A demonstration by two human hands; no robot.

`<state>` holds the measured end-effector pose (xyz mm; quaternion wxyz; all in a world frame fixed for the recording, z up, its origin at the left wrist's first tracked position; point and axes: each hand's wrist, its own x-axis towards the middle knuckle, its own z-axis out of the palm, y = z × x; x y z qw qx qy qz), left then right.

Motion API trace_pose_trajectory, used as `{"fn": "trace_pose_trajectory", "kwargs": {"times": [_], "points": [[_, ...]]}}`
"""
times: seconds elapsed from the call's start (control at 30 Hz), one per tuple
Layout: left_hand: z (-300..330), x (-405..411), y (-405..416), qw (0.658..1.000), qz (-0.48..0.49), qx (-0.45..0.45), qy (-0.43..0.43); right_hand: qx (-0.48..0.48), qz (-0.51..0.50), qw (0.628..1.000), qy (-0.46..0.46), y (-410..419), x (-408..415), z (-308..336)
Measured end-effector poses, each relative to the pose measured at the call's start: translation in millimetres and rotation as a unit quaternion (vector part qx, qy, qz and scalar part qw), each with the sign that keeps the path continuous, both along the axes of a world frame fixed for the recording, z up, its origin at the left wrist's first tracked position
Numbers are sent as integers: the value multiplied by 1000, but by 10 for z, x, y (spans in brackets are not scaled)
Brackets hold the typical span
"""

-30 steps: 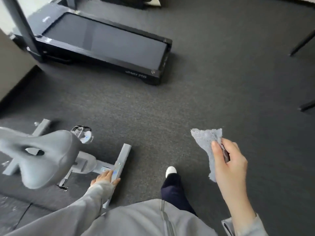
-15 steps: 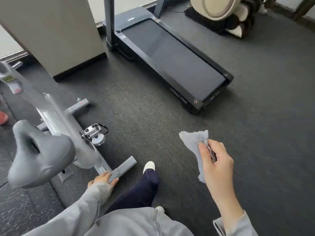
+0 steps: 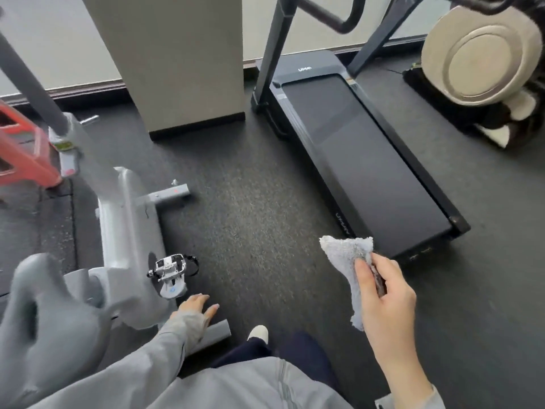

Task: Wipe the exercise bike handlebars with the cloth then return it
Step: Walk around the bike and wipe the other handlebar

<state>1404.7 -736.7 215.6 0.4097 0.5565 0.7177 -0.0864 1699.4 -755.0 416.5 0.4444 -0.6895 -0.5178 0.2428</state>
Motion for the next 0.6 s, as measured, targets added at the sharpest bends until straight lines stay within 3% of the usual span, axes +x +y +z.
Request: {"fn": "trace_pose_trajectory", "kwargs": {"times": [0.23,0.43,0.6], "points": [[-97,-61,379,994,103,-41,26,-20,125,991,34,1228,-14,-64],[-216,-163,587,957,277,-75,33,-9,242,969,49,2475,-89,-111],[-149,16,996,938,336,-61,51,21,331,943,23,3428,-199,-46]]}}
